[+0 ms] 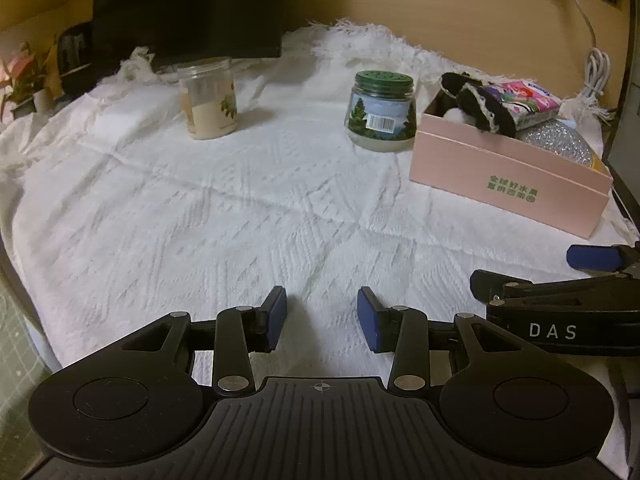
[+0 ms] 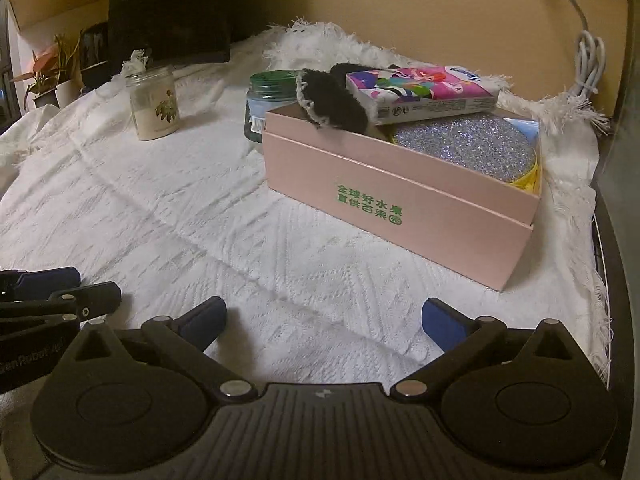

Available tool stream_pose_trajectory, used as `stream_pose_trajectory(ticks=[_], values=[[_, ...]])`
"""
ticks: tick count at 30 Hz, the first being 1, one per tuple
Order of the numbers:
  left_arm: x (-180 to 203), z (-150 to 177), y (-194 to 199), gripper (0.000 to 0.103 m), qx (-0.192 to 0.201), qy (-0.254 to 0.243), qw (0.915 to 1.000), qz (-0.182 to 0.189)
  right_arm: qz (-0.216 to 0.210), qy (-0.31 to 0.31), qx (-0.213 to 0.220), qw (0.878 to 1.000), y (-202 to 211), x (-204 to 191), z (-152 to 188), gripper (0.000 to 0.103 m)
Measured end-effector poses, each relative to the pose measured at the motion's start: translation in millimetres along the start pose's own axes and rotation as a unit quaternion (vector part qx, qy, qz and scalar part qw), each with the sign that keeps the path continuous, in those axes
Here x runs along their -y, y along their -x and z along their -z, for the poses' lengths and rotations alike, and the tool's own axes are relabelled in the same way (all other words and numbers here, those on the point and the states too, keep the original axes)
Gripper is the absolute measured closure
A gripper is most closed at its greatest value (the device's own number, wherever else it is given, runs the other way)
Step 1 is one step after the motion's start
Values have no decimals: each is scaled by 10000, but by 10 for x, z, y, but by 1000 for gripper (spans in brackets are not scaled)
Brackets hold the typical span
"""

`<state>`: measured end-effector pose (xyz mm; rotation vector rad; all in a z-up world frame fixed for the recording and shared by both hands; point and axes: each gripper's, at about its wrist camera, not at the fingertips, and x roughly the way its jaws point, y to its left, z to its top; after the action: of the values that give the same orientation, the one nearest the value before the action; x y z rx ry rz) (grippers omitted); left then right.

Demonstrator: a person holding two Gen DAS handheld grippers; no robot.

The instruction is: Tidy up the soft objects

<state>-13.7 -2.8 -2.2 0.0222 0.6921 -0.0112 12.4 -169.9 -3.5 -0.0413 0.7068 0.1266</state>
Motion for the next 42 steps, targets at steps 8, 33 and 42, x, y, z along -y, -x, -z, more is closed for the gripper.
stream_pose_trajectory(ticks=[8, 33, 42], values=[[12, 12, 9, 60, 23, 51, 10000, -56, 7, -8, 1, 10000, -1, -15, -3, 0], [-5, 11, -2, 60, 44, 34, 10000, -64, 5, -6, -1, 10000, 4, -17, -3, 0], [-9, 10, -6, 60, 37, 64, 9999, -74, 4, -5, -1, 10000, 4, -17, -2, 0]])
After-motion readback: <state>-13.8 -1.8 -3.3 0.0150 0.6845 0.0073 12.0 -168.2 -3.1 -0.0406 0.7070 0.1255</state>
